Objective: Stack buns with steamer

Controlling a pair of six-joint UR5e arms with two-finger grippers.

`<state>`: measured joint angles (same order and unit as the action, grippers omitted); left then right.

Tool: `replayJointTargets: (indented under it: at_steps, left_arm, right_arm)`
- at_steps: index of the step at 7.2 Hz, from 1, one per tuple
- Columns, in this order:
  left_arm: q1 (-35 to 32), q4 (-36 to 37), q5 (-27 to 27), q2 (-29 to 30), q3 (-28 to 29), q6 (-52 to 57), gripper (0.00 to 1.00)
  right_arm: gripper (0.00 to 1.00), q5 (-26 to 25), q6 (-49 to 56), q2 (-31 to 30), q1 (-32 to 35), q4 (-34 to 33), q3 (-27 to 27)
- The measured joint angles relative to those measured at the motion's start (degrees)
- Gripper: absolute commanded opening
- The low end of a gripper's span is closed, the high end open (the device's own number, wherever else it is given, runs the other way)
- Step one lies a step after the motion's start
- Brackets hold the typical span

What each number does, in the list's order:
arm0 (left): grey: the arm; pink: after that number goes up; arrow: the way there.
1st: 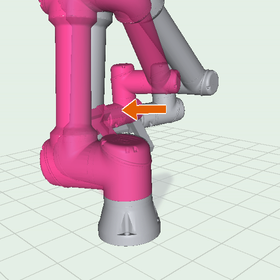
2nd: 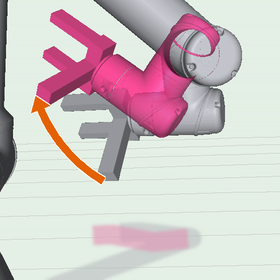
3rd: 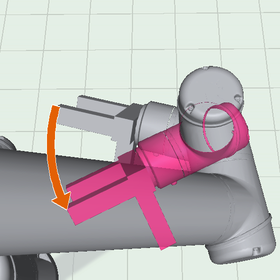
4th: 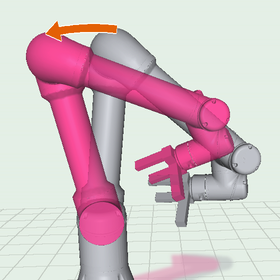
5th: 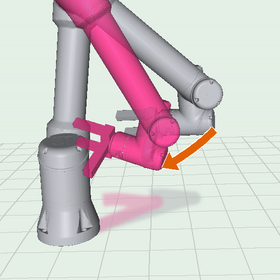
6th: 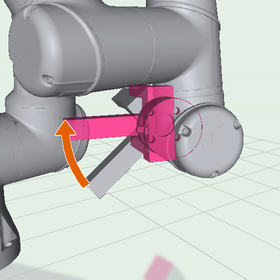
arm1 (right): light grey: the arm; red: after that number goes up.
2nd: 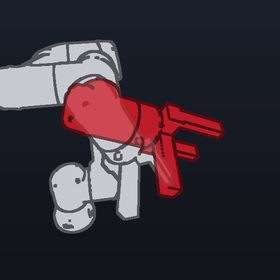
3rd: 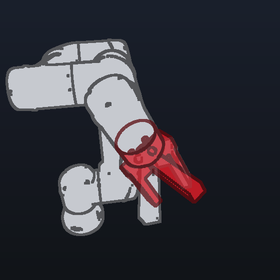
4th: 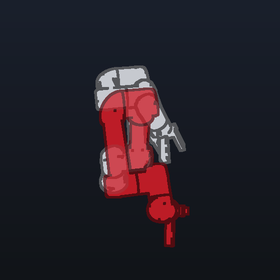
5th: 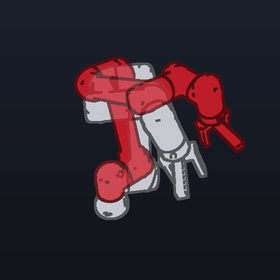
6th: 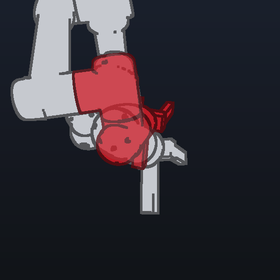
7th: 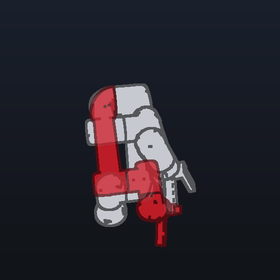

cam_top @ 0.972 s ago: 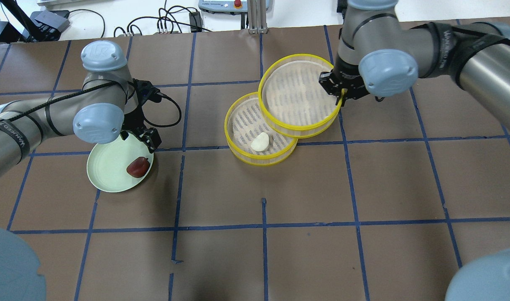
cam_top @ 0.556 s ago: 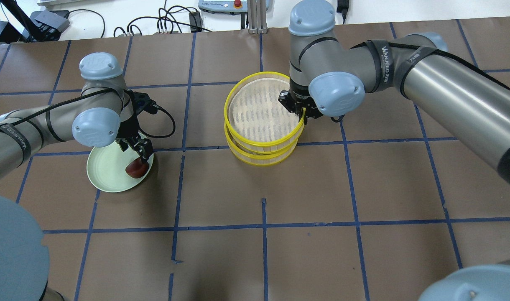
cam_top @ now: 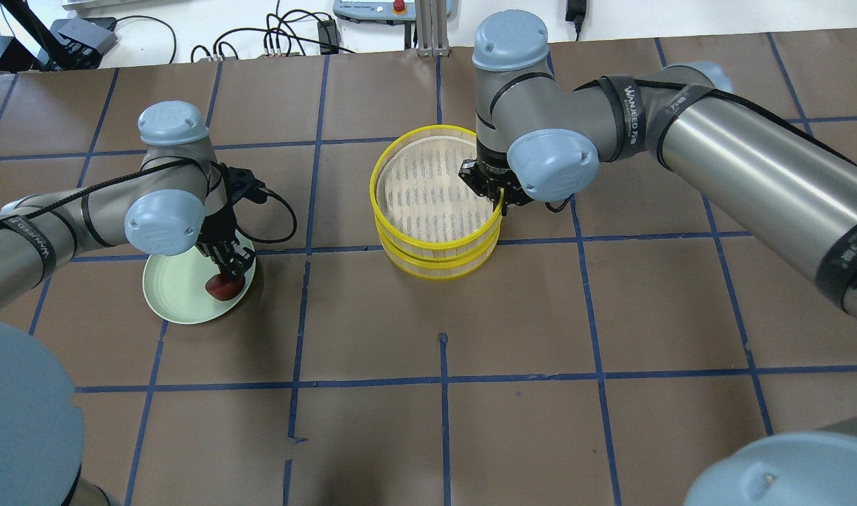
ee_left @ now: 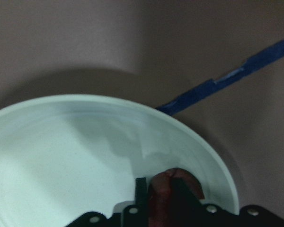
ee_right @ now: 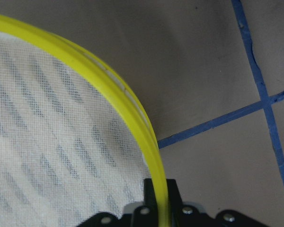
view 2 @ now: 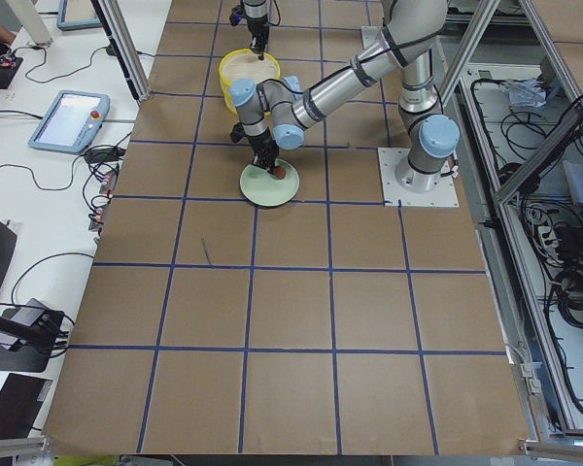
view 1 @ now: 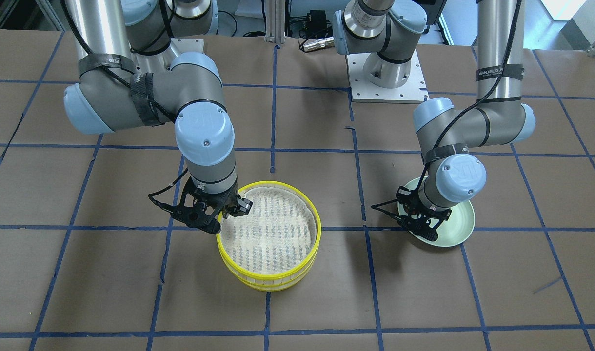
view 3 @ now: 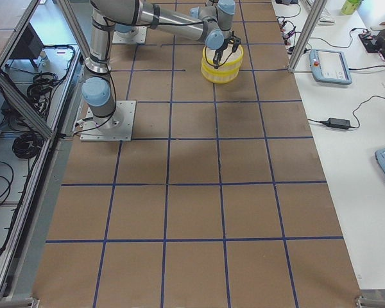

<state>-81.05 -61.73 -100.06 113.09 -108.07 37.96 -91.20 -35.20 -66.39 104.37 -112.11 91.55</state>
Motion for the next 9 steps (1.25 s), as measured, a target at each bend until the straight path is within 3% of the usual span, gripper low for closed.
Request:
replayJointTargets:
  at_steps: [2,4,6,7,8,9]
  left_arm:
    - [-0.1,-2.8,0.8,-1.2,3.2,-0.5,0.10]
    - [-0.3,-13.1,7.0,-2.1,12.1,-6.7,0.11]
    - [-2.4,-19.1,20.2,-3.5,17.4,-21.3,0.11]
    - [-4.4,-19.0,28.5,-4.0,18.3,-30.2,0.11]
    - [-6.8,-16.3,36.2,-4.1,18.6,-39.2,0.19]
    - [-9.0,-10.9,42.1,-3.8,18.5,-47.4,0.99]
  right_arm:
    - [0.08,1.3,-0.1,0.2,0.0,0.0,0.1]
    - [0.09,1.2,0.2,0.3,-0.2,0.1,0.4]
    - [0.09,1.2,0.4,0.3,-0.3,0.5,0.7]
    - [0.09,1.3,0.4,0.2,-0.4,1.1,0.4]
    - [0.09,1.4,0.4,0.0,-0.6,2.1,0.0]
    - [0.09,1.4,0.3,-0.2,-0.6,2.7,-0.5]
